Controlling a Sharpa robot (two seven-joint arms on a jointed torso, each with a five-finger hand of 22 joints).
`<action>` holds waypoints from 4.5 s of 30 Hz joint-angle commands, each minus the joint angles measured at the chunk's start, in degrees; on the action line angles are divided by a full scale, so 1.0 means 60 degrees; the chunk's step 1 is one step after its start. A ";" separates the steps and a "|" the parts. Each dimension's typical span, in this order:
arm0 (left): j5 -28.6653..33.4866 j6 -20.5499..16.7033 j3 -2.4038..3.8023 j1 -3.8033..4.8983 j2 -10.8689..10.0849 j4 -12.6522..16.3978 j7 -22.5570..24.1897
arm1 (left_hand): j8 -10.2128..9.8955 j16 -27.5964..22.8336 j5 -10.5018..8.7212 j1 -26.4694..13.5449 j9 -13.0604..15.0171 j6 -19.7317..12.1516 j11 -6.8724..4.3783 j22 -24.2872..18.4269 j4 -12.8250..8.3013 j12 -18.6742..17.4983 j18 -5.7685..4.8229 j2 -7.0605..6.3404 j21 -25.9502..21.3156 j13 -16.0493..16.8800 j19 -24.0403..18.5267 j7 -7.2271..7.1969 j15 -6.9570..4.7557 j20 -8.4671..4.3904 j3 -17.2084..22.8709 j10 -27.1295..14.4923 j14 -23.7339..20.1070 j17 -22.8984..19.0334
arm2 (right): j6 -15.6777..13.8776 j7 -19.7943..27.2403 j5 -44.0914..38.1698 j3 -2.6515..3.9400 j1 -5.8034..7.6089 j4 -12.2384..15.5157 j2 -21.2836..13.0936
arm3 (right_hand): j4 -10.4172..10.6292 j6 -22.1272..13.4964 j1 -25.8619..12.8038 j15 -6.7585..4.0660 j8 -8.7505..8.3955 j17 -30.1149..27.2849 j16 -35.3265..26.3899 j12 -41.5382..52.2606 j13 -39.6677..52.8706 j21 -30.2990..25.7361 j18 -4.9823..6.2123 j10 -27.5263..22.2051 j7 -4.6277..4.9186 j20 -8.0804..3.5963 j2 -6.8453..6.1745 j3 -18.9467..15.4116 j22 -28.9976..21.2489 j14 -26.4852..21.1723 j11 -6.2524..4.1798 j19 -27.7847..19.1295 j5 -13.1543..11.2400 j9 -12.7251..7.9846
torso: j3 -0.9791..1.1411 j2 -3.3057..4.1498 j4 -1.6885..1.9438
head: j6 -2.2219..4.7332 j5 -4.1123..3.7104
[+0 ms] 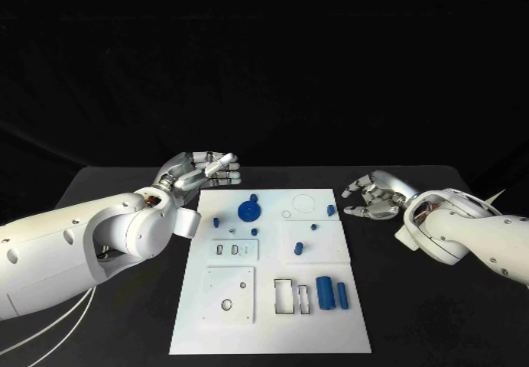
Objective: Assemble the parts on the task board
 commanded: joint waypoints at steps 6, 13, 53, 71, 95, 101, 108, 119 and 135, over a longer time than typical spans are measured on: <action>0.0032 0.0189 0.0005 -0.0008 0.0021 -0.0009 0.0096 | -0.0059 -0.0045 -0.0048 -0.0005 0.0018 -0.0067 -0.0002 -0.0012 0.0005 -0.0017 0.0107 0.0082 -0.0042 -0.0010 0.0009 -0.0018 -0.0020 0.0033 -0.0058 -0.0041 -0.0063 0.0019 | 0.0121 0.0015 -0.0379 0.0004 -0.0155 -0.0328 0.0353 | -0.0091 -0.0086 0.0117 0.0012 -0.0065 0.2516 0.0058 -0.0025 0.0007 -0.0046 -0.0081 -0.0050 0.0028 0.0012 0.0053 0.0025 0.1603 0.1013 0.0030 0.0100 0.0030 -0.0024 | 0.0027 0.0040 0.0024 | -0.0064 -0.0009; 0.0032 0.0192 0.0005 -0.0009 0.0016 -0.0008 0.0092 | -0.0059 -0.0045 -0.0048 -0.0005 0.0018 -0.0067 -0.0002 -0.0012 0.0005 -0.0017 0.0107 0.0082 -0.0042 -0.0010 0.0009 -0.0018 -0.0020 0.0033 -0.0058 -0.0041 -0.0063 0.0019 | 0.0044 -0.0090 -0.0574 0.0004 -0.0224 -0.0545 0.0589 | -0.0099 -0.0084 0.0127 0.0014 -0.0064 0.2516 0.0058 -0.0022 0.0010 -0.0023 -0.0088 -0.0047 0.0029 0.0014 0.0066 0.0035 0.1622 0.1013 0.0031 0.0120 0.0035 -0.0026 | 0.0016 0.0016 0.0020 | -0.0110 0.0007; 0.0032 0.0180 0.0005 -0.0008 -0.0006 -0.0003 0.0068 | -0.0059 -0.0045 -0.0048 -0.0005 0.0018 -0.0067 -0.0002 -0.0012 0.0005 -0.0017 0.0107 0.0082 -0.0042 -0.0010 0.0009 -0.0018 -0.0020 0.0033 -0.0058 -0.0041 -0.0063 0.0019 | 0.0210 -0.0258 -0.0890 0.0000 -0.0381 -0.0936 0.1166 | -0.0226 0.0710 0.0078 -0.0098 0.0335 0.2516 0.0058 0.0216 0.0264 0.0065 -0.0114 0.0216 -0.0158 -0.0062 0.0439 0.0297 0.1722 0.1013 -0.0120 0.0210 -0.0016 0.0088 | 0.0032 0.0020 0.0009 | -0.0188 0.0052; 0.0032 0.0182 0.0005 -0.0008 -0.0010 -0.0016 0.0059 | -0.0067 -0.0055 -0.0047 0.0001 0.0040 -0.0089 0.0002 -0.0022 0.0000 -0.0018 0.0107 0.0097 -0.0048 -0.0010 0.0010 -0.0010 -0.0018 0.0035 -0.0097 -0.0056 -0.0069 0.0047 | -0.0367 -0.0414 -0.0889 -0.0001 -0.0424 -0.0972 0.1225 | -0.0158 0.0923 -0.0048 -0.0170 0.0457 0.2516 0.0058 0.0317 0.0384 0.0119 -0.0131 0.0340 -0.0252 -0.0130 0.0712 0.0391 0.1776 0.1013 -0.0204 0.0262 0.0066 0.0152 | 0.0028 0.0018 0.0009 | -0.0211 0.0050; 0.0099 0.0213 -0.0006 -0.0008 0.0146 -0.0463 0.0029 | -0.0069 -0.0062 -0.0050 0.0003 0.0059 -0.0100 -0.0001 -0.0029 -0.0001 -0.0016 0.0107 0.0109 -0.0052 -0.0009 0.0012 -0.0004 -0.0017 0.0037 -0.0128 -0.0063 -0.0073 0.0070 | -0.1133 -0.1766 -0.1536 0.0018 -0.0127 0.0783 0.1517 | -0.0284 0.1206 -0.0183 -0.0351 0.0782 0.2516 0.0058 0.0523 0.0667 0.0224 -0.0167 0.0604 -0.0453 -0.0314 0.1143 0.0681 0.1882 0.1013 -0.0392 0.0362 0.0177 0.0474 | -0.0089 -0.0169 0.0000 | -0.0305 0.0219; 0.0128 0.0249 -0.0018 -0.0012 0.0315 -0.0678 0.0024 | -0.0069 -0.0063 -0.0051 0.0006 0.0063 -0.0100 -0.0006 -0.0030 -0.0003 -0.0015 0.0108 0.0112 -0.0053 -0.0008 0.0012 -0.0003 -0.0018 0.0037 -0.0133 -0.0063 -0.0073 0.0075 | -0.0789 -0.2531 -0.2274 0.0001 -0.0148 0.1146 0.2322 | -0.0269 0.1157 -0.0265 -0.0348 0.0768 0.2516 0.0058 0.0461 0.0595 0.0194 -0.0159 0.0545 -0.0444 -0.0316 0.1125 0.0669 0.1864 0.1013 -0.0384 0.0341 0.0095 0.0484 | -0.0141 -0.0230 0.0045 | -0.0392 0.0372; 0.0137 0.0277 -0.0029 -0.0013 0.0426 -0.0804 0.0010 | -0.0069 -0.0063 -0.0051 0.0006 0.0063 -0.0100 -0.0006 -0.0030 -0.0003 -0.0015 0.0108 0.0112 -0.0053 -0.0008 0.0012 -0.0003 -0.0018 0.0037 -0.0133 -0.0063 -0.0073 0.0075 | -0.0431 -0.3057 -0.3071 -0.0051 -0.0319 0.1267 0.3142 | -0.0270 0.1146 -0.0279 -0.0348 0.0765 0.2516 0.0058 0.0468 0.0607 0.0195 -0.0160 0.0553 -0.0445 -0.0316 0.1122 0.0669 0.1866 0.1013 -0.0383 0.0343 0.0063 0.0486 | -0.0180 -0.0285 0.0062 | -0.0479 0.0539; 0.0141 0.0308 -0.0035 -0.0013 0.0494 -0.0809 -0.0008 | -0.0064 -0.0067 -0.0051 0.0018 0.0074 -0.0096 -0.0015 -0.0034 -0.0008 -0.0011 0.0109 0.0123 -0.0054 -0.0006 0.0013 -0.0004 -0.0021 0.0036 -0.0141 -0.0060 -0.0074 0.0085 | -0.0215 -0.3381 -0.3965 -0.0104 -0.0889 0.0813 0.4105 | -0.0269 0.1147 -0.0303 -0.0347 0.0768 0.2516 0.0058 0.0468 0.0607 0.0186 -0.0158 0.0553 -0.0445 -0.0316 0.1115 0.0666 0.1861 0.1013 -0.0384 0.0337 0.0039 0.0493 | -0.0173 -0.0271 0.0064 | -0.0544 0.0569; 0.0141 0.0340 -0.0035 -0.0012 0.0473 -0.0772 -0.0037 | -0.0064 -0.0067 -0.0051 0.0018 0.0074 -0.0096 -0.0015 -0.0034 -0.0008 -0.0011 0.0109 0.0123 -0.0054 -0.0006 0.0013 -0.0004 -0.0021 0.0036 -0.0141 -0.0060 -0.0074 0.0085 | -0.0066 -0.3495 -0.4386 -0.0137 -0.1248 0.0488 0.4577 | -0.0244 0.1096 -0.0440 -0.0343 0.0746 0.2516 0.0058 0.0430 0.0567 0.0164 -0.0153 0.0513 -0.0434 -0.0315 0.1034 0.0632 0.1851 0.1013 -0.0376 0.0326 0.0014 0.0496 | -0.0158 -0.0259 0.0057 | -0.0640 0.0628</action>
